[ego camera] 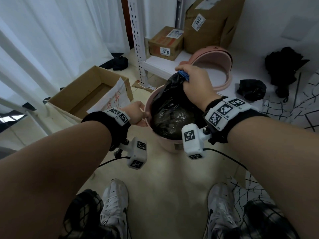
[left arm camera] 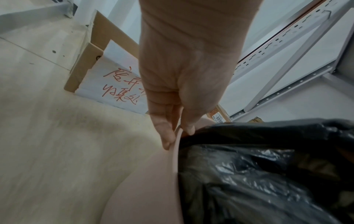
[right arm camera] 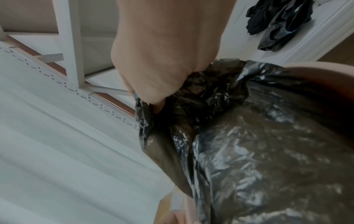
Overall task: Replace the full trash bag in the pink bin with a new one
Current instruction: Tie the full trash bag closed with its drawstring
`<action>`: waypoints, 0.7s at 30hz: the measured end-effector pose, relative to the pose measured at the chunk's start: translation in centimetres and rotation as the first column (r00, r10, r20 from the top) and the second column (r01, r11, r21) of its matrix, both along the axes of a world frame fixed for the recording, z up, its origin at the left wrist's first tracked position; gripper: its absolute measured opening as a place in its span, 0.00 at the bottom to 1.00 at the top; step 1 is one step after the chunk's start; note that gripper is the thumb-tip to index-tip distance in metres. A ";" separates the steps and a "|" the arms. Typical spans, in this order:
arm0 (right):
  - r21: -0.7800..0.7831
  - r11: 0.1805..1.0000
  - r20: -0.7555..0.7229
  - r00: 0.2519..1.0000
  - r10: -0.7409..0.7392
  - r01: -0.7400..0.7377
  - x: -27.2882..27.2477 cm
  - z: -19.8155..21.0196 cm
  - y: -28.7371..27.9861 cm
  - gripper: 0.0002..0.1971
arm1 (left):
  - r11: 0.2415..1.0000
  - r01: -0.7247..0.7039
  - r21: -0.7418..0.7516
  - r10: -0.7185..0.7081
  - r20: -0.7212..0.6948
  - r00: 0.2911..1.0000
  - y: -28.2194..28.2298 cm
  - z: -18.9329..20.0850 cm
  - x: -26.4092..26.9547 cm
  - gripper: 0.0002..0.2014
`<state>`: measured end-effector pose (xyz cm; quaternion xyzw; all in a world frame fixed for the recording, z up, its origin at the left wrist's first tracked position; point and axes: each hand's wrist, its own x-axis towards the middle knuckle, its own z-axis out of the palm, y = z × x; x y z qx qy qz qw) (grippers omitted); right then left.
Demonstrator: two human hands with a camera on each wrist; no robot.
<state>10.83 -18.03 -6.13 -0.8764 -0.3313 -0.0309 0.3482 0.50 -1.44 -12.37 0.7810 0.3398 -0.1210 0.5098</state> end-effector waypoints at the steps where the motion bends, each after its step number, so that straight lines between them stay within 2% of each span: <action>1: 0.018 1.000 0.010 1.000 0.009 -0.009 0.0 0.1 0.2 0.25 | 1.000 0.000 -0.002 0.000 0.001 1.000 -0.1 -0.1 0.1 0.07; 8: 0.099 0.995 0.061 0.998 -0.021 0.015 0.3 0.6 -0.5 0.26 | 0.999 0.009 0.047 -0.007 -0.048 0.999 0.8 -0.9 -0.3 0.08; 12: 0.225 0.973 -0.007 0.999 -0.043 0.043 0.4 1.8 -0.4 0.21 | 0.997 0.007 0.074 0.001 -0.101 0.995 0.9 -0.8 -0.7 0.12; 15: 0.238 0.971 -0.007 0.999 -0.035 0.036 0.6 2.7 0.1 0.17 | 0.978 0.114 0.175 -0.080 -0.190 0.978 0.8 -0.3 -1.3 0.05; 17: 0.210 0.977 0.009 1.000 -0.028 0.026 0.5 3.2 0.5 0.17 | 0.956 0.199 0.214 -0.151 -0.224 0.963 1.1 0.6 -1.3 0.12; 19: 0.115 0.992 0.067 0.996 -0.066 0.058 0.6 3.6 0.7 0.19 | 0.917 0.185 0.354 -0.169 -0.077 0.983 1.7 2.4 -0.8 0.23; 21: -0.031 0.993 0.191 0.976 -0.108 0.116 0.5 4.2 0.8 0.18 | 0.905 0.093 0.414 -0.184 0.186 0.965 1.8 5.6 -0.2 0.26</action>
